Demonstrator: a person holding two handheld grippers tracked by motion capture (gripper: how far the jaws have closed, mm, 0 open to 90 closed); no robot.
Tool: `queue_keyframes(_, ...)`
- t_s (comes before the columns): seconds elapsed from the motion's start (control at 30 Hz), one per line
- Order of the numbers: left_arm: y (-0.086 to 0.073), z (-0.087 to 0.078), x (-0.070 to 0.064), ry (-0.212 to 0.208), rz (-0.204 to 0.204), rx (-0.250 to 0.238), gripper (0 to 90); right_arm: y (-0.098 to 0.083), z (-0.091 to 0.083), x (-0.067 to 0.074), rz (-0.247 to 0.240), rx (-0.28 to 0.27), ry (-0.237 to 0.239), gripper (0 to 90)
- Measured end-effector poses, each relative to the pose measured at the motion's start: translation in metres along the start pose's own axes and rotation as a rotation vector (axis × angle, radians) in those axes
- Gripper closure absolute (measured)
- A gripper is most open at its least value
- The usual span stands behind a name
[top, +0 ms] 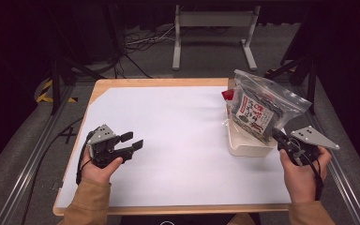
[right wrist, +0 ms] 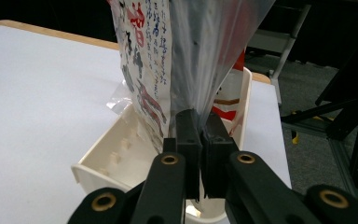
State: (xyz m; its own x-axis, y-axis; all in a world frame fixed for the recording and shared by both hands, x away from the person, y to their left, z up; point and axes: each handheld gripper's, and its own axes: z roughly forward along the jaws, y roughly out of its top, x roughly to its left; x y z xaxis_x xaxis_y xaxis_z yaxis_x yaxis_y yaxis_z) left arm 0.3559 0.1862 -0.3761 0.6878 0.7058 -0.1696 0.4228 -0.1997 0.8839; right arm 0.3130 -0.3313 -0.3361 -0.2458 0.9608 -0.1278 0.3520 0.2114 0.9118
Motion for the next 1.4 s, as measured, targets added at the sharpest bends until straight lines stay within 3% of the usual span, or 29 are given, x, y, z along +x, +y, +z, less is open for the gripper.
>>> queue_keyframes(0.63,0.000,0.003,-0.002,-0.007,-0.002,0.003,45.3,-0.003,0.008,-0.005,-0.018,0.018,0.023,82.9)
queue_keyframes(0.7,0.000,0.003,-0.002,-0.008,0.001,0.005,45.2,-0.003,0.008,-0.005,-0.021,0.004,0.030,75.7)
queue_keyframes(0.73,0.000,0.003,-0.002,-0.006,0.004,0.005,45.1,-0.003,0.008,-0.006,-0.018,-0.018,0.035,68.0)
queue_keyframes(0.8,0.000,0.004,-0.002,-0.007,0.000,0.007,44.8,-0.002,0.011,-0.009,-0.040,-0.111,0.040,47.0)
queue_keyframes(0.9,0.000,0.004,-0.002,-0.007,0.002,0.009,44.6,0.003,0.012,-0.012,-0.049,-0.137,0.060,48.2)
queue_keyframes(0.97,0.000,0.004,-0.002,-0.007,0.002,0.005,44.6,0.014,0.009,-0.012,-0.098,-0.105,0.070,64.8)
queue_keyframes(1.0,0.000,0.004,-0.002,-0.007,0.002,0.007,44.6,0.016,0.009,-0.011,-0.102,-0.098,0.082,68.7)
queue_keyframes(1.2,0.000,0.004,-0.001,-0.007,0.002,0.008,44.5,0.025,0.007,-0.009,-0.080,-0.046,0.138,74.4)
queue_keyframes(1.4,0.000,0.004,-0.001,-0.008,0.001,0.008,44.5,0.045,0.010,-0.009,-0.134,0.042,0.179,75.6)
